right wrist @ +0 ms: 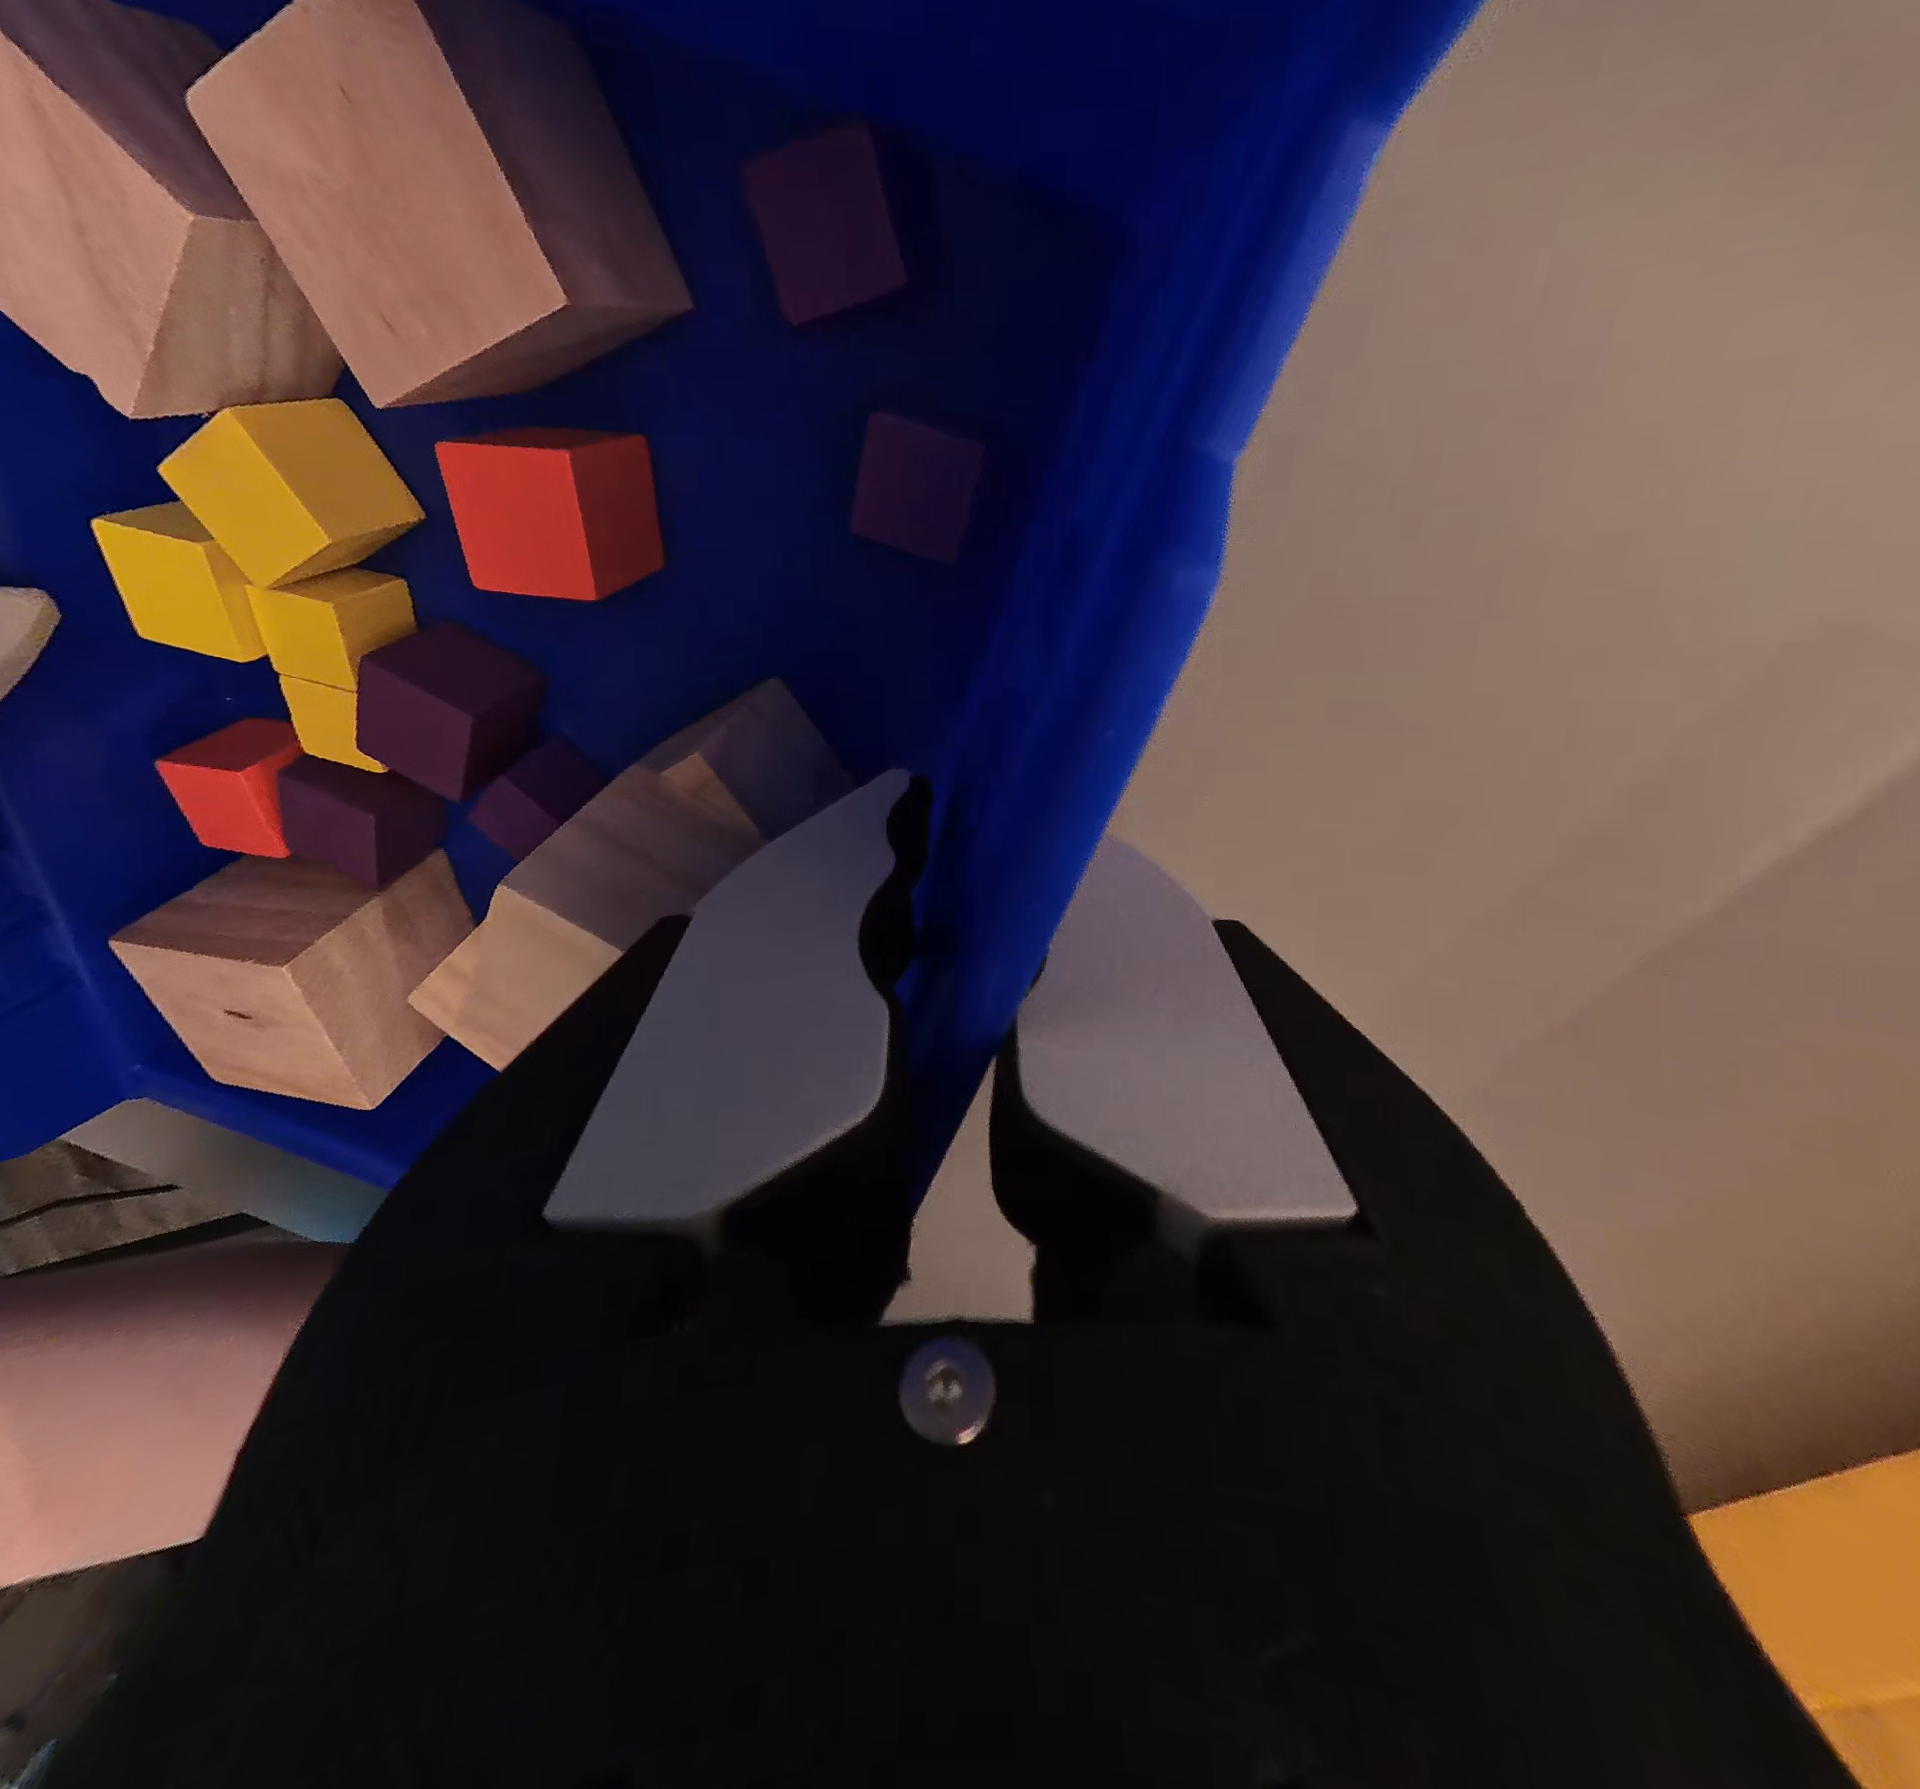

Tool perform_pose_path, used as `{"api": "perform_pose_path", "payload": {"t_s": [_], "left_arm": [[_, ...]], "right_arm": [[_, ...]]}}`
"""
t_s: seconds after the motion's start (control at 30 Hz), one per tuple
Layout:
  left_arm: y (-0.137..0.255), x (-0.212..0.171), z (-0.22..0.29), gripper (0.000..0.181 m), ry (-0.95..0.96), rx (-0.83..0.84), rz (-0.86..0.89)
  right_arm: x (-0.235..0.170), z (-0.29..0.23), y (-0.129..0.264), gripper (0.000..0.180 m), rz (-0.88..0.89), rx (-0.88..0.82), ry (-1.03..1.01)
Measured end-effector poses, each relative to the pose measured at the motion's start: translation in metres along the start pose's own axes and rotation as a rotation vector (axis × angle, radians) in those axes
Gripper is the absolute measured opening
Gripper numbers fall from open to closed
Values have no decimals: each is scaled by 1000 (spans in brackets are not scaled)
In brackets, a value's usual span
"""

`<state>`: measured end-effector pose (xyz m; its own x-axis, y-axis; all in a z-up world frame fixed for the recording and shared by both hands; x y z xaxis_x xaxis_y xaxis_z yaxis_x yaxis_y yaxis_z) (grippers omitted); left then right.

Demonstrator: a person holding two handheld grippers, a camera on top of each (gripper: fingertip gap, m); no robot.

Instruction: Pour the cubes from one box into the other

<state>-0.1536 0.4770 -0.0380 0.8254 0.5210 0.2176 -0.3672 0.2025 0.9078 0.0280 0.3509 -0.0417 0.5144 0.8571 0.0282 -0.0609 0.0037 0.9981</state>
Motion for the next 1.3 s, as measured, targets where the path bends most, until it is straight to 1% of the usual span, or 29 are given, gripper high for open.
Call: {"api": "perform_pose_path", "payload": {"t_s": [0.13, 0.3, 0.53, 0.63, 0.77, 0.9, 1.0, 1.17, 1.3], "left_arm": [[0, 0, 3, 8, -13, 13, -20], [-5, 6, 23, 8, -19, 41, -71], [-23, 26, 77, 9, -98, 22, -82], [-21, 41, 105, 9, -123, 26, -107], [-3, 58, 151, 9, -173, 59, -146], [20, 84, 206, 9, -240, 73, -127], [29, 106, 255, 9, -317, 86, -129], [18, 138, 342, 9, -466, 53, -107], [-3, 154, 408, 9, -568, 2, -90]], "right_arm": [[1, 1, 0, 9, -4, -4, 7], [-3, 16, 1, 9, -90, 7, 1], [-16, 77, 7, 8, -111, 15, -43], [-23, 104, 16, 8, -111, 28, -66], [-37, 140, 42, 8, -105, 67, -84], [-53, 186, 81, 9, -30, 90, -138], [-72, 227, 107, 9, 6, 96, -207], [-114, 308, 137, 9, 68, 62, -348], [-151, 369, 150, 9, 98, 16, -448]]}}
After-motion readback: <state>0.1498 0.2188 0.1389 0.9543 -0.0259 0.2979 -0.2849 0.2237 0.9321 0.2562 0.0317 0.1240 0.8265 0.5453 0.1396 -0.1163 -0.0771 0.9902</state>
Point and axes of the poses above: each gripper's, where its closed fingertips meet, y back along the fingers, x out of its top, z = x × y across the jaws, the point moved 8 cm from there along y, back along the fingers, and after that the axes turned 15 degrees about -x, right-handed, at the moved point
